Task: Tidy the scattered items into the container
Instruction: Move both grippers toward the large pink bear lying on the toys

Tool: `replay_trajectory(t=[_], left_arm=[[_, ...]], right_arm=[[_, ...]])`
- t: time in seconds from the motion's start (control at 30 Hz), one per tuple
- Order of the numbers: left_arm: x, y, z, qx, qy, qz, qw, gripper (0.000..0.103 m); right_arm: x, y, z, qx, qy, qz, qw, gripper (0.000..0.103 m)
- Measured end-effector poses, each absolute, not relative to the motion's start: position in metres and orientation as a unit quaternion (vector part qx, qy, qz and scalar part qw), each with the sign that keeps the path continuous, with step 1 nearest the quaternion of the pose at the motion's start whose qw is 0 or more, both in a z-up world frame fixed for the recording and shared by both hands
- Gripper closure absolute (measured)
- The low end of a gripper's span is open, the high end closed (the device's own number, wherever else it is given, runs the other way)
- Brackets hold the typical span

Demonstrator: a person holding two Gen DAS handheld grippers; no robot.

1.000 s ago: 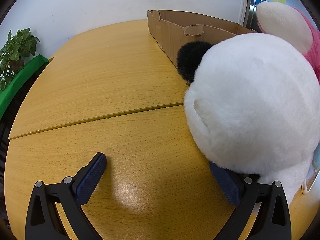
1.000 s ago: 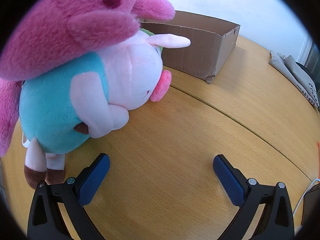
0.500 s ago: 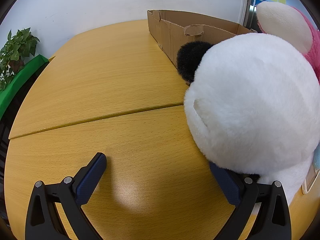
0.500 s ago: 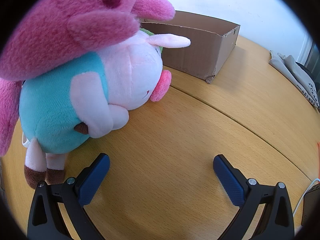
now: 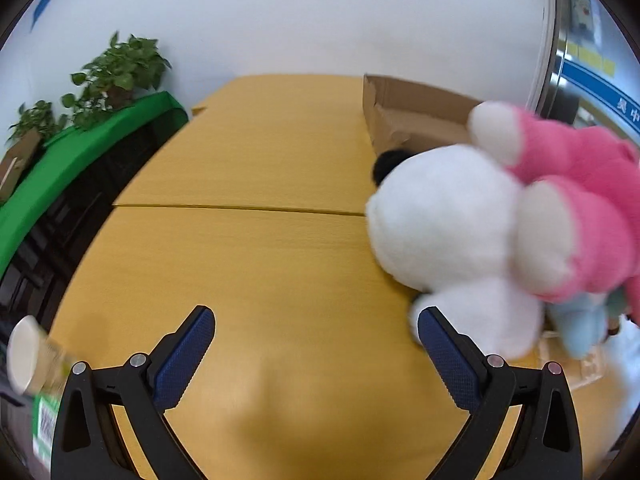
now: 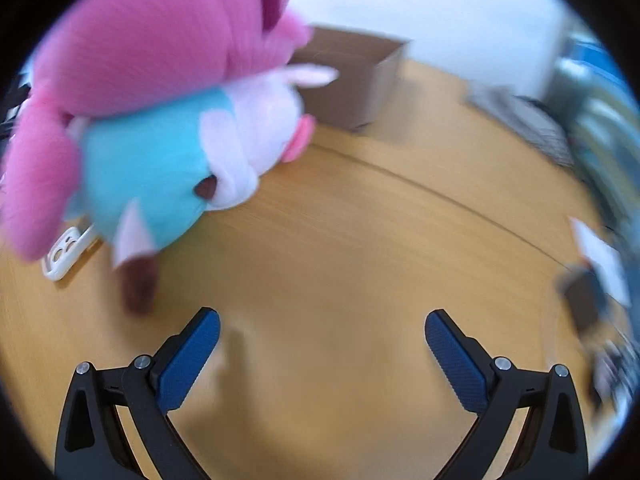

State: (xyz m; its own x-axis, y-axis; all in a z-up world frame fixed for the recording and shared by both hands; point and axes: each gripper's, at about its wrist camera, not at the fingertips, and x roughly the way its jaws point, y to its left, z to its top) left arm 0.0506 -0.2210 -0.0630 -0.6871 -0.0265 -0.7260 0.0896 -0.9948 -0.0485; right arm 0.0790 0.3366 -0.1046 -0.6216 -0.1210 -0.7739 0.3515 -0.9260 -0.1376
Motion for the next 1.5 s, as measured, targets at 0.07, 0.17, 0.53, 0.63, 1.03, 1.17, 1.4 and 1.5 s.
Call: replay_trajectory(t=[0.07, 0.17, 0.53, 0.63, 1.03, 1.17, 1.4, 1.5], left_arm=[[0.076, -0.202, -0.047, 0.379, 0.044, -0.924, 0.025, 0.000], [0.109, -0.174, -0.023, 0.367, 0.053, -0.929, -0.003, 0.000], [0.164, -0.060, 0.032, 0.368, 0.083, -0.924, -0.060, 0.000], [0.168, -0.038, 0.033, 0.367, 0.058, -0.927, -0.060, 0.000], [0.166, -0.012, 0.028, 0.373, 0.035, -0.925, -0.065, 0.000], [0.158, -0.017, 0.030, 0.373, 0.045, -0.924, -0.072, 0.000], [0.148, -0.027, 0.028, 0.378, 0.055, -0.920, -0.081, 0.000], [0.142, -0.030, 0.025, 0.381, 0.055, -0.919, -0.084, 0.000]], right_arm=[[0.104, 0.333, -0.078, 0.395, 0.117, -0.906, 0.102, 0.001], [0.139, 0.302, -0.033, 0.335, 0.102, -0.933, 0.081, 0.001], [0.159, 0.215, 0.025, 0.321, 0.028, -0.943, 0.077, 0.001], [0.157, 0.214, 0.022, 0.328, 0.021, -0.943, 0.055, 0.001], [0.156, 0.211, 0.022, 0.326, 0.029, -0.944, 0.032, 0.001], [0.149, 0.212, 0.019, 0.334, 0.024, -0.942, 0.026, 0.001], [0.136, 0.208, 0.016, 0.343, 0.027, -0.938, 0.028, 0.001], [0.132, 0.207, 0.015, 0.347, 0.024, -0.937, 0.030, 0.001]])
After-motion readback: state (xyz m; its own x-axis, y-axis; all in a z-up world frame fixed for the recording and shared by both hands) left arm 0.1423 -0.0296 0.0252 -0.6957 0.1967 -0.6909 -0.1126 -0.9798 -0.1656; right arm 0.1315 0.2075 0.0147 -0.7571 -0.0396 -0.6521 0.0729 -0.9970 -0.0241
